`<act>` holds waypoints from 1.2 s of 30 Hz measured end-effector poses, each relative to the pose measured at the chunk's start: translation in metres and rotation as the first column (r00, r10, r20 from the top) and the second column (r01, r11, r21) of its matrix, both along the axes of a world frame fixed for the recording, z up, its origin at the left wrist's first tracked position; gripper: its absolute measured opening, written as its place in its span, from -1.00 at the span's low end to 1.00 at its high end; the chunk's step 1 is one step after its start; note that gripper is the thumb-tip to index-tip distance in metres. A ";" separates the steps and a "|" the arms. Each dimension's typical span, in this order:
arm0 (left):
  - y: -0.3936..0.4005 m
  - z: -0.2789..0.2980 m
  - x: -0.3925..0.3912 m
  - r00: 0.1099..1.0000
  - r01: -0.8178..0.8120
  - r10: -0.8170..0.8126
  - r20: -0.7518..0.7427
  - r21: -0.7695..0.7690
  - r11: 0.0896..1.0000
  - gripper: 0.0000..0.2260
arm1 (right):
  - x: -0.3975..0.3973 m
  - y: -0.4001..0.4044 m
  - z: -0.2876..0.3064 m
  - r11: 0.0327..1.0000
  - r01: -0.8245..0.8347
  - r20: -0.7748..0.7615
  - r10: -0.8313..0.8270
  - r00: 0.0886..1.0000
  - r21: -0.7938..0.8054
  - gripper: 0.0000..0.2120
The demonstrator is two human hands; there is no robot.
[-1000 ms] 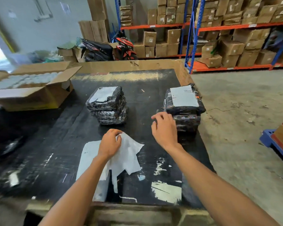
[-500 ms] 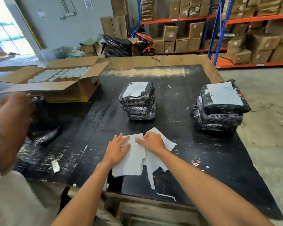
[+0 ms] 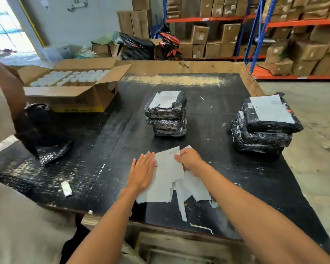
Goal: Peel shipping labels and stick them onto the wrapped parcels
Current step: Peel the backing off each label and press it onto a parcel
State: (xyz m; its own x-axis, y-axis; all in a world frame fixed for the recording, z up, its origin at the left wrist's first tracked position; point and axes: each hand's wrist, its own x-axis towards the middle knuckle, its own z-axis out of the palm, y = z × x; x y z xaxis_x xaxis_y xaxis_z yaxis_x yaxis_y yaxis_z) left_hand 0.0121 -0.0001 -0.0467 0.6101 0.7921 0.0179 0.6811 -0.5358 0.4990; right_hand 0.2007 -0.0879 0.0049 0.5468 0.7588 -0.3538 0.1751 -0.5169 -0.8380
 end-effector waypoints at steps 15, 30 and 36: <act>-0.046 0.070 0.069 0.694 0.149 0.275 0.665 -0.507 0.849 -0.57 | 0.079 -0.065 0.026 0.940 0.002 -0.301 0.107 0.948 0.342 -0.89; -0.068 0.081 0.125 0.713 0.293 0.320 0.624 -0.679 0.673 -0.79 | 0.112 -0.097 0.031 0.874 -0.041 -0.120 0.113 0.986 0.485 -0.84; -0.058 0.088 0.131 0.699 0.307 0.301 0.648 -0.653 0.692 -0.77 | 0.114 -0.094 0.041 0.864 -0.047 -0.031 0.072 0.997 0.501 -0.85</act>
